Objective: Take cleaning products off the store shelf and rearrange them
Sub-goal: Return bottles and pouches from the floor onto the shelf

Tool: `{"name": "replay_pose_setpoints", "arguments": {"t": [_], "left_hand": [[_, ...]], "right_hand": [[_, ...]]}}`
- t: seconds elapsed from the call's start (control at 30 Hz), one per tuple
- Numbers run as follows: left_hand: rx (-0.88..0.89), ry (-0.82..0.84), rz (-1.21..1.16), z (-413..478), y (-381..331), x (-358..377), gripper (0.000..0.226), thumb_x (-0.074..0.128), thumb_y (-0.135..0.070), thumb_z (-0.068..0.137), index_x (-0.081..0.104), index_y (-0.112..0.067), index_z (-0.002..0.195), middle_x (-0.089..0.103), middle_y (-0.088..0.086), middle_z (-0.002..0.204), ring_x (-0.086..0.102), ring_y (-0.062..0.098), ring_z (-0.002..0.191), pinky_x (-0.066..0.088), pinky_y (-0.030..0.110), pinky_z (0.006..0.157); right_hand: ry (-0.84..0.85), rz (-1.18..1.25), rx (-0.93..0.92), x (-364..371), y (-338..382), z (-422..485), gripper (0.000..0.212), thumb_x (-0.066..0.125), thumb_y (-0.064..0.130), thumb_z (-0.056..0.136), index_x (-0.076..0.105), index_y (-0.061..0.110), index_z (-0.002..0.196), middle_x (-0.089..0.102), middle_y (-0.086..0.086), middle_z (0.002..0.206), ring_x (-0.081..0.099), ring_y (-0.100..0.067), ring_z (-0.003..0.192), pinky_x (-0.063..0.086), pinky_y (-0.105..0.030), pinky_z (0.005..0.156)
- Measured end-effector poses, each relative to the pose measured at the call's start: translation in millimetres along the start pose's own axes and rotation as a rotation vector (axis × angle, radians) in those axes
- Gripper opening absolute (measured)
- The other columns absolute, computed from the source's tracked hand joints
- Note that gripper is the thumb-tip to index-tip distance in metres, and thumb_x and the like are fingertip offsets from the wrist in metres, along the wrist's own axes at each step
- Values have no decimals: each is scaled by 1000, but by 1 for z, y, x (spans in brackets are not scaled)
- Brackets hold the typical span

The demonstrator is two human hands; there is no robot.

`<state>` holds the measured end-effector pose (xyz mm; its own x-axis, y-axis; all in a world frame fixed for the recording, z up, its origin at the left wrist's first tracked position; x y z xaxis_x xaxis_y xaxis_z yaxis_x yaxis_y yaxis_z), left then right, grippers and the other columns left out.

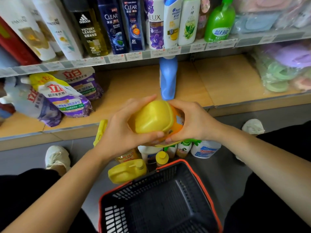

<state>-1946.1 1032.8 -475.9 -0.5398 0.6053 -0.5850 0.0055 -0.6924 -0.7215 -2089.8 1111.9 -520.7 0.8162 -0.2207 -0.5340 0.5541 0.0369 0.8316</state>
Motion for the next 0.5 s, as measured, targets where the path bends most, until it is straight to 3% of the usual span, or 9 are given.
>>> {"name": "replay_pose_setpoints", "arguments": {"t": [0.07, 0.2, 0.4, 0.5], "left_hand": [[56, -48, 25, 3, -9, -3, 62, 79, -42, 81, 63, -13, 133, 64, 3, 124, 59, 14, 117, 50, 35, 96], [143, -84, 88, 0, -19, -1, 28, 71, -25, 93, 73, -10, 117, 63, 8, 124, 60, 17, 118, 49, 33, 97], [359, -12, 315, -4, -30, 17, 37, 73, -24, 94, 69, -10, 127, 55, 14, 145, 47, 34, 139, 44, 52, 107], [422, -94, 380, -7, -30, 8, 39, 70, -18, 97, 62, -6, 134, 55, 13, 146, 47, 31, 141, 47, 51, 106]], "right_hand": [[-6, -30, 14, 3, 3, -1, 91, 100, 29, 54, 58, 19, 135, 69, 8, 119, 65, -6, 112, 55, -36, 93], [-43, -96, 48, 5, 4, -1, 83, 100, 31, 52, 63, 23, 126, 71, 10, 108, 68, -5, 101, 57, -39, 84], [-135, -46, 64, 3, 6, 0, 77, 99, 26, 53, 65, 20, 122, 74, 5, 101, 71, -11, 94, 56, -44, 80], [-197, 0, 88, 1, 3, 0, 78, 100, 28, 52, 66, 20, 122, 74, 7, 102, 71, -7, 95, 58, -40, 82]]}}
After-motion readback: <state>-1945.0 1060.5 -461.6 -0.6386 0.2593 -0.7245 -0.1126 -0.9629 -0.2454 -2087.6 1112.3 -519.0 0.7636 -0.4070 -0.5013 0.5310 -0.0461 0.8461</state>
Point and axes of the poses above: each hand's wrist, its own z-axis towards the middle knuckle, its own x-axis out of the palm, y = z × x, the point moved 9 cm from there along z, towards the middle knuckle
